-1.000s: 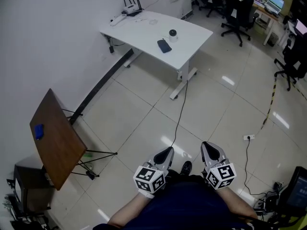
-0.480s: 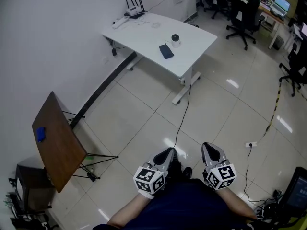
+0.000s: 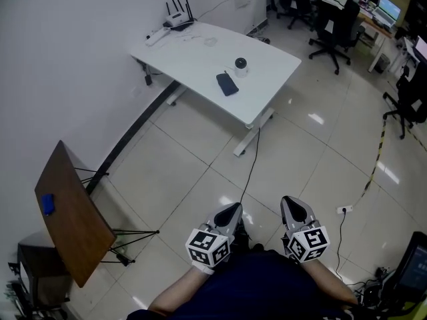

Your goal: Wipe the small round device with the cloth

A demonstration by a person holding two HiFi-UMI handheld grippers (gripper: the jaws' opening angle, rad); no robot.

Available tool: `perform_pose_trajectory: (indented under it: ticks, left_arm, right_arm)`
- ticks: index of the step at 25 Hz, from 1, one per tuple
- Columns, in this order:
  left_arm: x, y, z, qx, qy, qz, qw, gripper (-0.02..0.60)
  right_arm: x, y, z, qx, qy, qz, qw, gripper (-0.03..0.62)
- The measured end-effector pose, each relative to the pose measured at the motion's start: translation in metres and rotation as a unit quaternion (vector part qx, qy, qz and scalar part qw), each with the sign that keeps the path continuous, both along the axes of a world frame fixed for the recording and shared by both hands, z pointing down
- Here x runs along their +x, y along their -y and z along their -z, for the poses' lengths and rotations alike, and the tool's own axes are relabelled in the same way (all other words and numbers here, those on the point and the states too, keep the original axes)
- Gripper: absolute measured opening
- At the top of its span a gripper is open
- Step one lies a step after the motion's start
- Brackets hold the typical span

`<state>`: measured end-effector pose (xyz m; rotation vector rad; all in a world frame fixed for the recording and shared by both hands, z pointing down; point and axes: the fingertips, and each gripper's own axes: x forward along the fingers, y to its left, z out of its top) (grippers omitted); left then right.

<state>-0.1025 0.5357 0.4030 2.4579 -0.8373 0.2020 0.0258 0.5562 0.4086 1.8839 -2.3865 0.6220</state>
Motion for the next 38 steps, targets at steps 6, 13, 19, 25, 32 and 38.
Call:
perform_pose_trajectory:
  ticks: [6,13,19,25,32,38]
  left_arm:
    - [-0.001,0.051,0.003,-0.001,-0.017,-0.013,0.9998,0.005]
    - [-0.007,0.096,-0.004,-0.007,-0.023,-0.021,0.9995,0.009]
    - [0.003,0.128,-0.009,-0.01,-0.021,-0.016,0.9996,0.015]
    - [0.013,0.166,-0.016,-0.013,-0.004,0.007,0.9999,0.016]
    - [0.047,0.21,-0.016,-0.01,0.008,0.025,0.9996,0.017]
    - [0.076,0.237,-0.008,0.002,0.019,0.036,0.9992,0.034]
  right_arm:
    - [-0.001,0.047,0.006,-0.004,-0.015,-0.013,1.0,0.014]
    - [-0.008,0.09,0.003,-0.013,-0.027,-0.017,0.999,0.014]
    - [0.0,0.123,-0.003,-0.017,-0.024,-0.013,0.999,0.014]
    - [0.011,0.172,-0.012,-0.017,-0.005,0.011,1.0,0.014]
    - [0.041,0.222,-0.015,-0.015,0.005,0.035,0.999,0.014]
    - [0.069,0.253,-0.013,-0.011,0.016,0.047,0.999,0.015]
